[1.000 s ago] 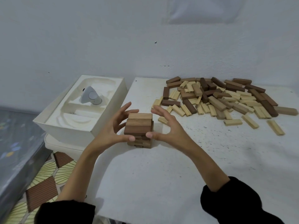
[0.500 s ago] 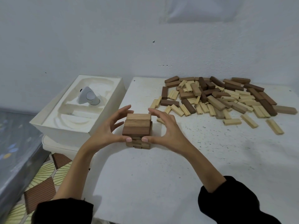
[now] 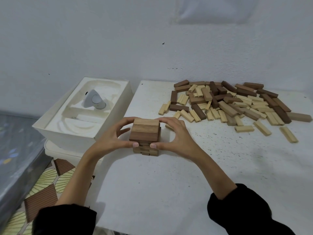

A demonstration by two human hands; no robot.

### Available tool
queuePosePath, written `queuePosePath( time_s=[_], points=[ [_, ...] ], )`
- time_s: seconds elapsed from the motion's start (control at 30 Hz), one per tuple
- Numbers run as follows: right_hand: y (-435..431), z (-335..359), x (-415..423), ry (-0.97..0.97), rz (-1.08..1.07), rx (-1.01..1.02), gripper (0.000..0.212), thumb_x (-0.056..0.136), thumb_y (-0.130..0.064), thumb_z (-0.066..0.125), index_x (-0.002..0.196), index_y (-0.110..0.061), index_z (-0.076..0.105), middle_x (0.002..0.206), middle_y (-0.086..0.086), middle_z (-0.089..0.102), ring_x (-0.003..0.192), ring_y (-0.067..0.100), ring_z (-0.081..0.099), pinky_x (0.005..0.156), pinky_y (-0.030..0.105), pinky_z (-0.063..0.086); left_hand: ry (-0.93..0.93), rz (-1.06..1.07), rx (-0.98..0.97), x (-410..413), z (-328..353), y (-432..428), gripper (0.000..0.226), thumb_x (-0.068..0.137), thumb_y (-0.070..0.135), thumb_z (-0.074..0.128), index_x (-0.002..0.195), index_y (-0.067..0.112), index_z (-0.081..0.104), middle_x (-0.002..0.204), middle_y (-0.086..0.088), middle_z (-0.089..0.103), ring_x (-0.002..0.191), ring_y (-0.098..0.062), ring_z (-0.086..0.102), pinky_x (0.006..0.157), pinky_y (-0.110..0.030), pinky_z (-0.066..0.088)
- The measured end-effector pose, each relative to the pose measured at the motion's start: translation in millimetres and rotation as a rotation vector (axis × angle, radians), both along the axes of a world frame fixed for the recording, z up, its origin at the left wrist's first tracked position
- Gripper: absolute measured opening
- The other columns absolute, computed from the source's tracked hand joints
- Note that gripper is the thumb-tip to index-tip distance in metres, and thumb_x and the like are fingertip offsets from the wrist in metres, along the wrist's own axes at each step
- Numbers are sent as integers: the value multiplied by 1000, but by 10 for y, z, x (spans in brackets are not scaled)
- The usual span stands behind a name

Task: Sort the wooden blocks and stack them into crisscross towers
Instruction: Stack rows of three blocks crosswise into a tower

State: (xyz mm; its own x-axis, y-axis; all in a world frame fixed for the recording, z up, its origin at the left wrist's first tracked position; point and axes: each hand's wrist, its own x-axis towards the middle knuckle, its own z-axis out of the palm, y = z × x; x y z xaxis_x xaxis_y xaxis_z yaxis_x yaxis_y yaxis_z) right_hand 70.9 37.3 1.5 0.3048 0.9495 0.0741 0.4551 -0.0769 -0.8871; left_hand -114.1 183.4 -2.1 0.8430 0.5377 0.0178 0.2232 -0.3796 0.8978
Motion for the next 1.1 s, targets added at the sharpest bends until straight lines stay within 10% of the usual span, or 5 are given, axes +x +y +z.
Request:
queuePosePath(
  time_s=[0.73,1.1],
  points=[
    [-79,-13,-87,-30,-92,62,79,64,-39,83,134,-31,46,113,-25,43,124,13,36,107,44,34,23,-36,9,50,69,28,86,55,55,83,127,20,52,127,4,58,126,-16,48,110,-41,36],
    [-119,-44,-78,20,-45,4,92,63,-31,85,139,-41,33,115,-15,37,129,13,34,110,38,29,-62,-54,-93,143,-2,-48,105,53,22,84,142,33,31,114,14,62,119,-13,53,96,-25,45]
  ],
)
